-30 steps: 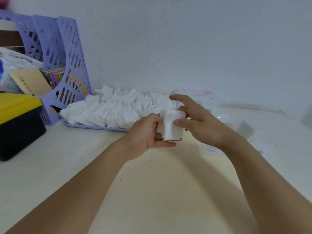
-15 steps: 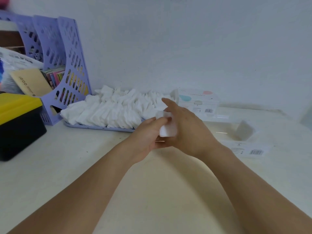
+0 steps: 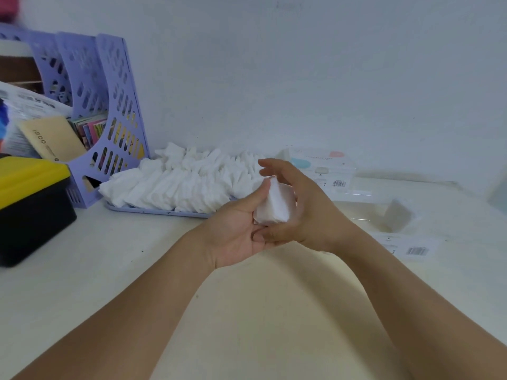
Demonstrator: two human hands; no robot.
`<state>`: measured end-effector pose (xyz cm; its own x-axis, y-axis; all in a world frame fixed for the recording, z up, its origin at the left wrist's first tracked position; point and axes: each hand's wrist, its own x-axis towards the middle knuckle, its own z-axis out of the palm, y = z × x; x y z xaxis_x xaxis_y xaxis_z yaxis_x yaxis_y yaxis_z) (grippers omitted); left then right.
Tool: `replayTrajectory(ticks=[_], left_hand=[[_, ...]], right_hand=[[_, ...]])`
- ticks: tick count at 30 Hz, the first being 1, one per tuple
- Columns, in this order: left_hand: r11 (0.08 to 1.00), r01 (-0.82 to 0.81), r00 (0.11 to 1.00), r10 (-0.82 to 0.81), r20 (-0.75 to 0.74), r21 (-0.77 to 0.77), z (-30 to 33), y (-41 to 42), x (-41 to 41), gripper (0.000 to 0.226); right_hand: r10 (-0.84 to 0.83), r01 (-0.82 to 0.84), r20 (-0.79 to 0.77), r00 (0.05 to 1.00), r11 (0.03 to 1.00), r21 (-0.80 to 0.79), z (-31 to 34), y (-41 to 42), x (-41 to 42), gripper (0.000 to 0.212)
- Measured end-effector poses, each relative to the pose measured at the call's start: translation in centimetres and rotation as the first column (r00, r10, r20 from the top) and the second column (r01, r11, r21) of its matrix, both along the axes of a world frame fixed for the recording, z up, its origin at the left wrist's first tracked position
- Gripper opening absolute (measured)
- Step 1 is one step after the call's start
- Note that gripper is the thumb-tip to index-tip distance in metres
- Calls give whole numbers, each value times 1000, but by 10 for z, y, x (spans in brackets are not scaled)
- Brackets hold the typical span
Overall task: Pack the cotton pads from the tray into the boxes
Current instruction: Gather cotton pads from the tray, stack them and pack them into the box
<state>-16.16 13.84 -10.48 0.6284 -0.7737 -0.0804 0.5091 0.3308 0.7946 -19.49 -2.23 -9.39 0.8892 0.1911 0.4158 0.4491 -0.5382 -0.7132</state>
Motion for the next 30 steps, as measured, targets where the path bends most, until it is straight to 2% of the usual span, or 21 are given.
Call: replayTrajectory(ticks=[3,7,9,12,16,25,30], left_hand=[[996,-23,996,16,87,85,1,-3,-4,50],[997,48,999,-49,-10,-62,-1,-1,-3,62],[999,5,1000,-6,-13,-45,-1,-1,-3,59],[995,-99,994,100,-33,22,0,-2,-6,44],[990,-136,990,137,-41,31,1,-1,-4,33],[983,-124,990,115,79,133,5,2,-8,39],[981,-122,990,110,86,152,5,3,-10,44]], right_hand=[[26,-26,3,1000,1000,-14,2,1,-1,103],[64,-65,9,998,991,116,3,3,-1,103],[100,-97,-11,995,983,156,4,3,-1,108],[131,-125,-33,991,982,143,4,-1,0,112],[129,-123,-43,991,984,129,3,-3,0,109],[128,-119,-88,988,987,104,7,-5,-3,104],[140,-136,-77,987,989,57,3,0,-4,109]])
